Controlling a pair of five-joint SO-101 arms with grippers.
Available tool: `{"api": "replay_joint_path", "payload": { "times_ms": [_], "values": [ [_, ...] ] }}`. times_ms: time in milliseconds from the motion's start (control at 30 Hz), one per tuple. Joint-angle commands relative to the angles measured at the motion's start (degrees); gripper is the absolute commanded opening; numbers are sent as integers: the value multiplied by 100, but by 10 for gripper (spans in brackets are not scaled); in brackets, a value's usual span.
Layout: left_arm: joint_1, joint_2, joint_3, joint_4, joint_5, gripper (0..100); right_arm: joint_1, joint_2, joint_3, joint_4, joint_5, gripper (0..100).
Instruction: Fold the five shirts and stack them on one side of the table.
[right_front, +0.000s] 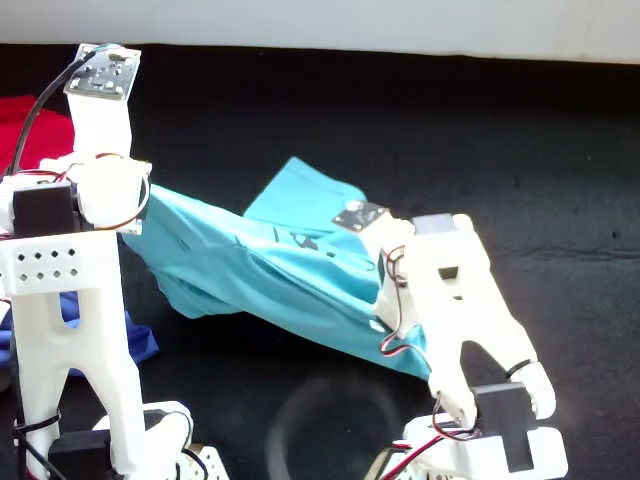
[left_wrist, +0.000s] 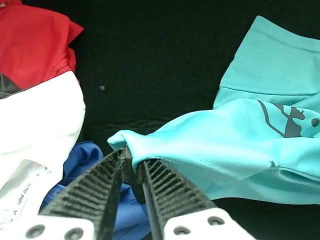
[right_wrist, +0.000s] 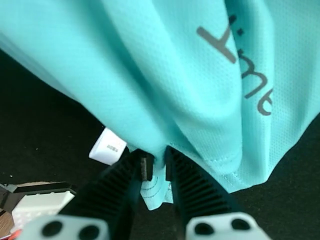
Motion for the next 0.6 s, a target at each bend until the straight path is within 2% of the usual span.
{"api": "replay_joint_path", "payload": {
  "times_ms": [0, 367, 567],
  "values": [
    [92, -57, -171, -62, 62, 7, -40, -242, -251, 330, -44, 23],
    [92, -48, -163, -62, 62, 7, -48, -804, -1209, 1499, 44, 9],
    [92, -48, -163, -62, 62, 7, -22, -1182, -2352, 2299, 70, 9]
  ]
}}
